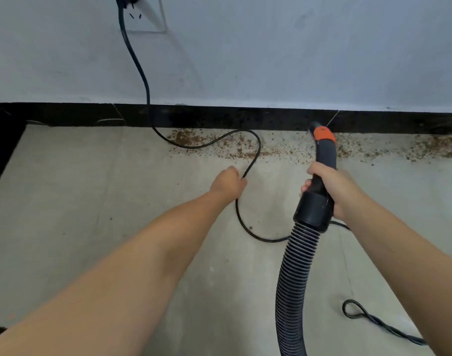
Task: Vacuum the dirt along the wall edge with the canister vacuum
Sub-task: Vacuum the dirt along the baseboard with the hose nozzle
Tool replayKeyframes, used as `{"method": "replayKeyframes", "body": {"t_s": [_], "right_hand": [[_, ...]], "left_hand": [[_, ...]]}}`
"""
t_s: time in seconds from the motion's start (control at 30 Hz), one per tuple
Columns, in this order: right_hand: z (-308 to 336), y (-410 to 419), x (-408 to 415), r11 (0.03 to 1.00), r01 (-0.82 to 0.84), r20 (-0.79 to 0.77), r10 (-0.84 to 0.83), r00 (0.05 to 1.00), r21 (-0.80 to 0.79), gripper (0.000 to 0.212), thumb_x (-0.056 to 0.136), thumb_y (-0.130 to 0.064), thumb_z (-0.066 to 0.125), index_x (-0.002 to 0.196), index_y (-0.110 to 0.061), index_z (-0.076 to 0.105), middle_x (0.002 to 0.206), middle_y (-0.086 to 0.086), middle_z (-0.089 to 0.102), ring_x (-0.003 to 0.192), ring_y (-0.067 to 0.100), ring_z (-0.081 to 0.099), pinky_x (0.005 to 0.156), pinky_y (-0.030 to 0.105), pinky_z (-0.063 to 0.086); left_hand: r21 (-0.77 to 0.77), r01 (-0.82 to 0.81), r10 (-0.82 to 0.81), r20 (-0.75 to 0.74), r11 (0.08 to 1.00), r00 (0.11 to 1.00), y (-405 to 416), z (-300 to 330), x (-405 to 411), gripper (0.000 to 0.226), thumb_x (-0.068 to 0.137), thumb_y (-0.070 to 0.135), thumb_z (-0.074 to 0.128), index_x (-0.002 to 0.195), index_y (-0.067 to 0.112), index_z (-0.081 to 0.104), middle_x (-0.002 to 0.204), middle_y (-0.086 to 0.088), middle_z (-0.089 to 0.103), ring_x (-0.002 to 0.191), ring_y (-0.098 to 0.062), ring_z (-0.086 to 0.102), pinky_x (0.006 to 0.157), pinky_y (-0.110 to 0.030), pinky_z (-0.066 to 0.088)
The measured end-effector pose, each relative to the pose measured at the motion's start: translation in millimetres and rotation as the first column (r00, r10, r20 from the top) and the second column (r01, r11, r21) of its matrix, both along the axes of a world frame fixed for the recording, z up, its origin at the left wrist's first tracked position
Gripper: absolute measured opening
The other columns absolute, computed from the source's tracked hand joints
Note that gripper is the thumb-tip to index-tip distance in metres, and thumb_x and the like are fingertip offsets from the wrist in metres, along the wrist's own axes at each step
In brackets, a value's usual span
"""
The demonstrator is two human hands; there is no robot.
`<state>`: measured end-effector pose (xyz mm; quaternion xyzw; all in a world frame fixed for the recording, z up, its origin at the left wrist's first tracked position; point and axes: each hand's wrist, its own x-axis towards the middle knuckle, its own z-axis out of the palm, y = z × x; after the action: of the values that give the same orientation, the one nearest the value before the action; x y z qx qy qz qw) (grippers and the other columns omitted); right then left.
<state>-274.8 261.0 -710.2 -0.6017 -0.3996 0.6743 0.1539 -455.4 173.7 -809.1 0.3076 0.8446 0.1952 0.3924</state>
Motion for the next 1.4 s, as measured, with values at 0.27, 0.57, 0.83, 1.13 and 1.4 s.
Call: {"method": "replayKeyframes", "body": {"t_s": [0.27,0.57,0.83,1.13,1.4], "right_hand": [[-5,-11,1,0.999,-0.050,-0.001,0.050,0.999,-0.013,0.017,0.083,-0.010,0.062,0.094,-0.007,0.049,0.052,0.006,0.056,0.044,0.021,0.056,0.055,0.034,0.053],[6,-29,-2,0.992,-0.127,0.022,0.127,0.992,-0.025,0.013,0.084,-0.009,0.061,0.088,-0.008,0.049,0.053,0.007,0.055,0.044,0.022,0.055,0.053,0.034,0.053],[8,-32,18,0.992,-0.124,0.085,0.126,0.988,-0.019,0.015,0.082,-0.009,0.062,0.091,-0.008,0.050,0.054,0.007,0.057,0.046,0.021,0.057,0.055,0.035,0.054],[26,-73,-37,0.920,-0.391,0.166,0.380,0.910,0.034,0.012,0.083,-0.009,0.061,0.089,-0.007,0.051,0.056,0.008,0.059,0.048,0.022,0.060,0.058,0.035,0.055],[28,-102,-66,0.865,-0.500,0.206,0.484,0.850,0.029,0.016,0.083,-0.009,0.062,0.095,-0.006,0.052,0.061,0.011,0.061,0.050,0.023,0.061,0.061,0.038,0.056]], "left_hand": [[-0.201,0.227,-0.285,-0.337,0.953,0.897,12,-31,10,0.034,0.091,0.000,0.046,0.125,0.003,0.049,0.128,-0.015,0.051,0.119,-0.029,0.047,0.089,-0.036,0.045],[-0.246,0.323,-0.390,-0.314,0.914,0.865,8,-37,21,0.047,0.096,0.019,0.049,0.137,0.004,0.032,0.136,-0.015,0.041,0.123,-0.028,0.043,0.090,-0.036,0.044],[-0.141,0.322,-0.351,-0.360,0.936,0.864,-16,-18,-3,0.031,0.093,0.022,0.045,0.120,0.005,0.044,0.115,-0.014,0.053,0.090,-0.030,0.055,0.063,-0.032,0.038],[-0.378,0.528,-0.644,-0.543,0.760,0.539,-150,60,-85,0.021,0.088,0.031,0.045,0.097,0.012,0.048,0.103,-0.010,0.065,0.093,-0.033,0.063,0.062,-0.029,0.034],[-0.749,0.259,-0.664,-0.304,0.610,0.683,-268,54,-116,0.031,0.089,0.025,0.043,0.110,0.016,0.063,0.111,-0.001,0.064,0.101,-0.021,0.062,0.071,-0.025,0.040]]}}
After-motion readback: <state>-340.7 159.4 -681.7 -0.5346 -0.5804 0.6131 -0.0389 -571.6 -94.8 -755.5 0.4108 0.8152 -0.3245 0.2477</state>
